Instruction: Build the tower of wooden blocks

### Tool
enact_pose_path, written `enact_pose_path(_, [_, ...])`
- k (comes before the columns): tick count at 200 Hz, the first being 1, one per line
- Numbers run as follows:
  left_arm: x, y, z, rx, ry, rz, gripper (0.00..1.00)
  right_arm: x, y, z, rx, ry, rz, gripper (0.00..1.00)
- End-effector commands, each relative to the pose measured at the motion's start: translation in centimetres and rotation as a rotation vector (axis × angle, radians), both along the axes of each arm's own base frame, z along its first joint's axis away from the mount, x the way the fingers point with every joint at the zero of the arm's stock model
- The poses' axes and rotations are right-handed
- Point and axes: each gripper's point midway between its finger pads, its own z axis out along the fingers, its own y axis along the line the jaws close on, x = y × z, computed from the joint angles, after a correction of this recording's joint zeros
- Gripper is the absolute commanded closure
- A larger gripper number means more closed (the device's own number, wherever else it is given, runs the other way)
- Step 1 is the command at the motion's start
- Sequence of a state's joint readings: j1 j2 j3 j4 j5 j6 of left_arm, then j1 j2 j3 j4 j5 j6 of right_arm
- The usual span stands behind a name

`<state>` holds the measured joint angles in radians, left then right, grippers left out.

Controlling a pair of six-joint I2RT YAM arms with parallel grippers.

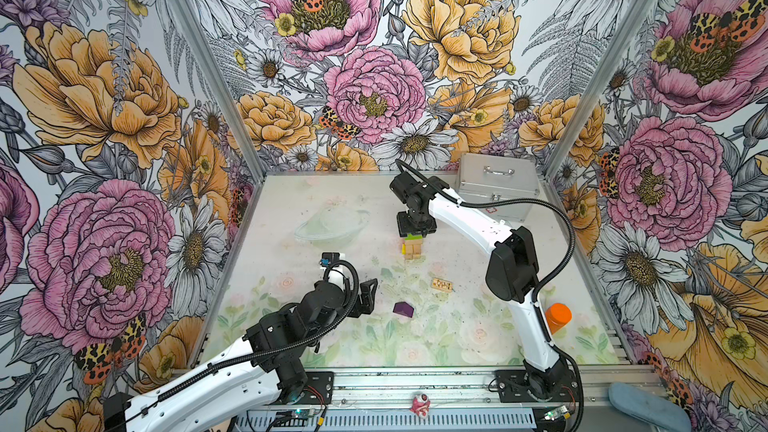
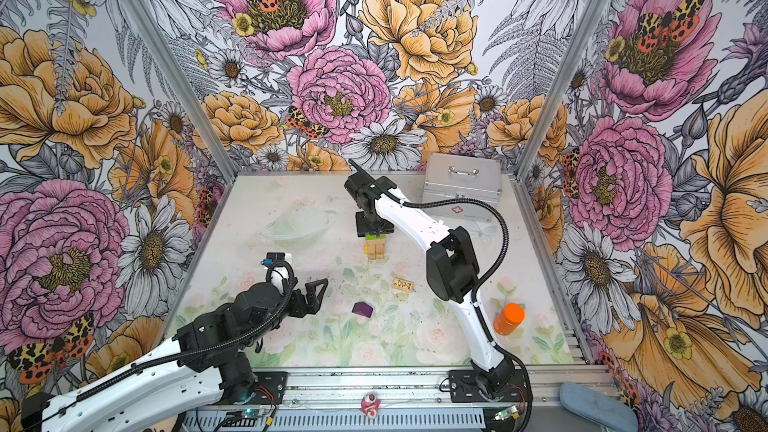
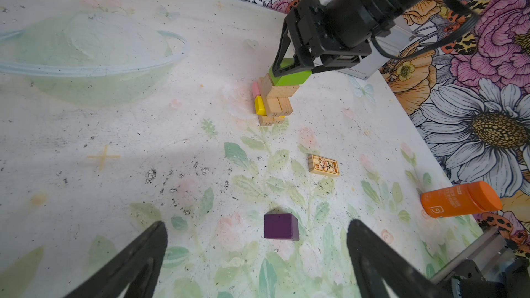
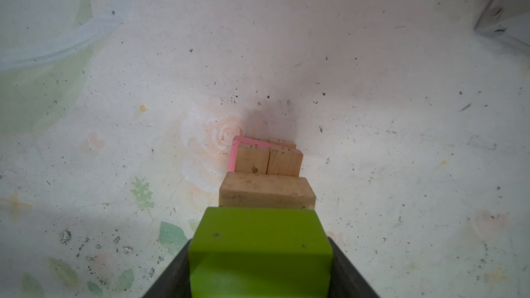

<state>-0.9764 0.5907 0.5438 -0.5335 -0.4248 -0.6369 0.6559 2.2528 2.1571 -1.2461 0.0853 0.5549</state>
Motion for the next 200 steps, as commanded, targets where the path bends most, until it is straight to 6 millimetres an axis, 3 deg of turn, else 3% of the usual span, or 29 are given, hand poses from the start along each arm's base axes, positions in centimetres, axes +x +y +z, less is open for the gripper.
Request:
enact_pose_path(1, [0.1, -0.2, -0.1, -0.002, -0.003, -0.011, 0.01, 0.4, 0.6, 0.4, -0.003, -0.022, 0.027, 0.50])
enact_pose_path(200, [1.0, -1.1, 0.3, 0.022, 0.004, -0.019, 0.01, 1.2, 0.0, -0.8, -0.017, -0.010, 0.043, 0.48])
